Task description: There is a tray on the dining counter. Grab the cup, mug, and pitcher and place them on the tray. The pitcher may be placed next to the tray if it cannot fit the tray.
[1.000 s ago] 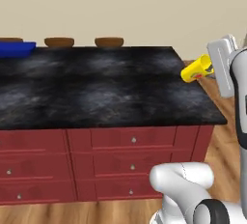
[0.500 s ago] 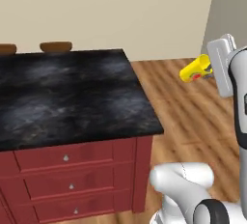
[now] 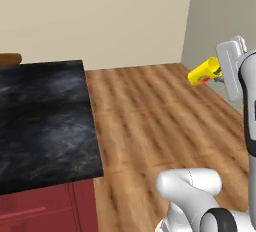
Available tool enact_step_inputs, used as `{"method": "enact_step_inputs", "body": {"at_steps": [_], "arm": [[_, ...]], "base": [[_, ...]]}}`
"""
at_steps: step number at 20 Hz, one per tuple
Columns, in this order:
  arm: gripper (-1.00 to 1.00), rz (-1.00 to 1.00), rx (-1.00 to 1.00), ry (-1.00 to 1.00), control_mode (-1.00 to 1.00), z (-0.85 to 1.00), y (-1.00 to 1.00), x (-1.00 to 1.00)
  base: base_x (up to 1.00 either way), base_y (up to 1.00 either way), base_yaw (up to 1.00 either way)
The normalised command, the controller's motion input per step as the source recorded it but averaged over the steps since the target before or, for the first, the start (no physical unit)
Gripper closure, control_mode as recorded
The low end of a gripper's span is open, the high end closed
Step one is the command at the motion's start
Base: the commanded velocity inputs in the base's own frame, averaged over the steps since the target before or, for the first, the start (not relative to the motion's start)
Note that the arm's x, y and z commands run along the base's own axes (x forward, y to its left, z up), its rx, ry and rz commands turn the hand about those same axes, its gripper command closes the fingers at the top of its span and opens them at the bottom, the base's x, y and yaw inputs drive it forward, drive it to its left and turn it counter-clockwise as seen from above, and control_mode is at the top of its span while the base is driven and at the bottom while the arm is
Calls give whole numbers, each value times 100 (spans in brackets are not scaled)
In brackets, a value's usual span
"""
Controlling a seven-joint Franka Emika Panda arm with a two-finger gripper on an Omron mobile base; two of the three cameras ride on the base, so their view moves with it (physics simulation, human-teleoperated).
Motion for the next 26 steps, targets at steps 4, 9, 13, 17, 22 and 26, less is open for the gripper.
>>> {"method": "enact_step_inputs", "body": {"at_steps": [4,9,13,17,22,26], "arm": [[100,0,0,0,100,0,0,0],[100,0,0,0,100,0,0,0],[100,0,0,0,100,0,0,0],[100,0,0,0,100,0,0,0],[100,0,0,0,100,0,0,0],[100,0,0,0,100,0,0,0]], "base": [[100,-100,0],[100,-85,4],[100,-65,8],[100,-29,15],[100,-18,17],[100,-23,16]]}}
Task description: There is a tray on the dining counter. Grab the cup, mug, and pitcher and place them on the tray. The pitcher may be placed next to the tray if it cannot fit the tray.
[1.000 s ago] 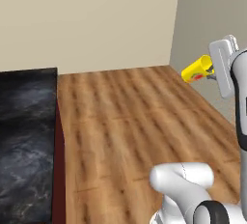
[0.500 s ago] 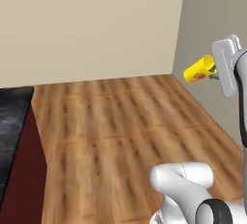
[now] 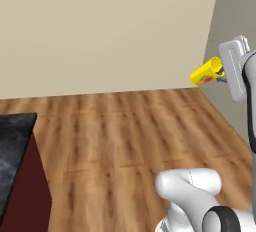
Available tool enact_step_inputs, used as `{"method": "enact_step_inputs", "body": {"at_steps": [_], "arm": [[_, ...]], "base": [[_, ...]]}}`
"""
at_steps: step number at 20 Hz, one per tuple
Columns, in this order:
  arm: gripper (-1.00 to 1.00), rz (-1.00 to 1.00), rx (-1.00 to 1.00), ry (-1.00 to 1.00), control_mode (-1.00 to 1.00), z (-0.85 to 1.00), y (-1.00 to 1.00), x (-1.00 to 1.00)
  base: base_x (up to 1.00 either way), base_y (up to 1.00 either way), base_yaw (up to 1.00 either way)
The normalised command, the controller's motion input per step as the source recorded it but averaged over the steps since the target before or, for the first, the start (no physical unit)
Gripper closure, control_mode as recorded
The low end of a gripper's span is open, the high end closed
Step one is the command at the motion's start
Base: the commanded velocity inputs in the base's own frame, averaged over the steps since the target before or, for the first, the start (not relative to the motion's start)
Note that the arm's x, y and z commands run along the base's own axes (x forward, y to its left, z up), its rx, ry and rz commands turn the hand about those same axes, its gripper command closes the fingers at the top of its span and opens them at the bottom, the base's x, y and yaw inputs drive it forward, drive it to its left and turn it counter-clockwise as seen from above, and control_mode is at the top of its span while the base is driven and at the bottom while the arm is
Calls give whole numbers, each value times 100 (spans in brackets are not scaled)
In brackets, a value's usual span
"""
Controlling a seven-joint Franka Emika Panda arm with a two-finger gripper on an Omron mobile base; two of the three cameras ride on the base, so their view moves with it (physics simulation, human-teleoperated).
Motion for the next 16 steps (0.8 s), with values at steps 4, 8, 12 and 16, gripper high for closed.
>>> {"method": "enact_step_inputs", "body": {"at_steps": [4,8,12,16], "arm": [[100,0,0,0,100,0,0,0],[100,0,0,0,100,0,0,0],[100,0,0,0,100,0,0,0],[100,0,0,0,100,0,0,0]], "base": [[100,-49,15],[100,-60,15],[100,-67,17],[100,-75,19]]}}
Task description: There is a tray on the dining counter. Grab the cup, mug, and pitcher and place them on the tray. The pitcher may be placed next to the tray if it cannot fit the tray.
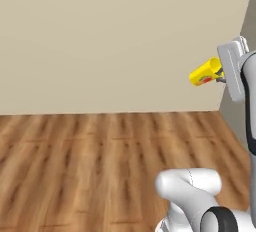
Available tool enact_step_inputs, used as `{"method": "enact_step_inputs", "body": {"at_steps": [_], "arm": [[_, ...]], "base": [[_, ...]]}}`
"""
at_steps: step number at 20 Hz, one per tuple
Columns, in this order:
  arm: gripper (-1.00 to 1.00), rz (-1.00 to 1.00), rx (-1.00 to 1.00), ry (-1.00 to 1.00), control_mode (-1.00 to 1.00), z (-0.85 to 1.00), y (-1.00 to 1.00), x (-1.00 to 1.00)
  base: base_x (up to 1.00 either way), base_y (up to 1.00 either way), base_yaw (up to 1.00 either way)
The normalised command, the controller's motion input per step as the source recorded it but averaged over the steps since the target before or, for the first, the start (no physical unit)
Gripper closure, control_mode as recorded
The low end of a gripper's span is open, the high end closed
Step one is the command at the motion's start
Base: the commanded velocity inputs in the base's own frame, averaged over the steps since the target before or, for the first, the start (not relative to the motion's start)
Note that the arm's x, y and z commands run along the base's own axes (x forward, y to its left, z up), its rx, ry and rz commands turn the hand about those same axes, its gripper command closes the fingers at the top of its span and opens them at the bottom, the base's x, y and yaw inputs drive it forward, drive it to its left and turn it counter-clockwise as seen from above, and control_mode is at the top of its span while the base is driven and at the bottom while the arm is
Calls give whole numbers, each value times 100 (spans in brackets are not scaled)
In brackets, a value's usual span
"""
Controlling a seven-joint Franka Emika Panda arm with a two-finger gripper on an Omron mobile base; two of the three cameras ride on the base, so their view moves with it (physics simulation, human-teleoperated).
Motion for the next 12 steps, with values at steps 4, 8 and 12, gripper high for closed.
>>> {"method": "enact_step_inputs", "body": {"at_steps": [4,8,12], "arm": [[100,0,0,0,100,0,0,0],[100,0,0,0,100,0,0,0],[100,0,0,0,100,0,0,0]], "base": [[100,-73,21],[100,-52,30],[100,-29,45]]}}
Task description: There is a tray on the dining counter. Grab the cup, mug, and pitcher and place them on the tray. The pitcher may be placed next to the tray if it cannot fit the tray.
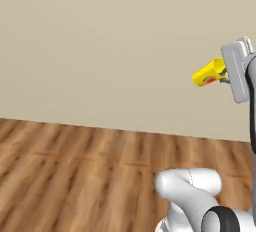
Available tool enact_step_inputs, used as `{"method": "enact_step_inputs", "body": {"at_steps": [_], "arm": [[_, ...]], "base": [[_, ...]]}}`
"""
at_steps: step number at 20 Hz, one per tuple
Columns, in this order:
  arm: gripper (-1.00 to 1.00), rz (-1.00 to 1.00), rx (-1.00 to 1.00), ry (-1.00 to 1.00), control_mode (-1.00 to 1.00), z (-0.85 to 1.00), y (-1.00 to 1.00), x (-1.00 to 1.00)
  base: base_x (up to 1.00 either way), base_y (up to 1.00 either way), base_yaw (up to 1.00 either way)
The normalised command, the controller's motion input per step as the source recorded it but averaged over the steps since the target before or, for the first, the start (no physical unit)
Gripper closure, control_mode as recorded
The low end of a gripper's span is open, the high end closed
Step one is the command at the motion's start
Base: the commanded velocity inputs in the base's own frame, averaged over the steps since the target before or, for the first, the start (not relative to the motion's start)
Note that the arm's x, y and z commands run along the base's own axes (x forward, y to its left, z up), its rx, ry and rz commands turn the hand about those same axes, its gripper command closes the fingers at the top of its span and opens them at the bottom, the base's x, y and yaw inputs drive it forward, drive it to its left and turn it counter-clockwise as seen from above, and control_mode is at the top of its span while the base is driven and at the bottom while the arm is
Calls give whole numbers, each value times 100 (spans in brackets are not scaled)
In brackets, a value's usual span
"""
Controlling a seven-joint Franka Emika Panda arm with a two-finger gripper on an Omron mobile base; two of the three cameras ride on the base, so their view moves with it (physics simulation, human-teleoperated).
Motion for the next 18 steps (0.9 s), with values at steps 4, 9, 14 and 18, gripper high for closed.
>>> {"method": "enact_step_inputs", "body": {"at_steps": [4,9,14,18], "arm": [[100,0,0,0,100,0,0,0],[100,0,0,0,100,0,0,0],[100,0,0,0,100,0,0,0],[100,0,0,0,100,0,0,0]], "base": [[100,-7,62],[100,-14,78],[100,-21,79],[100,-54,72]]}}
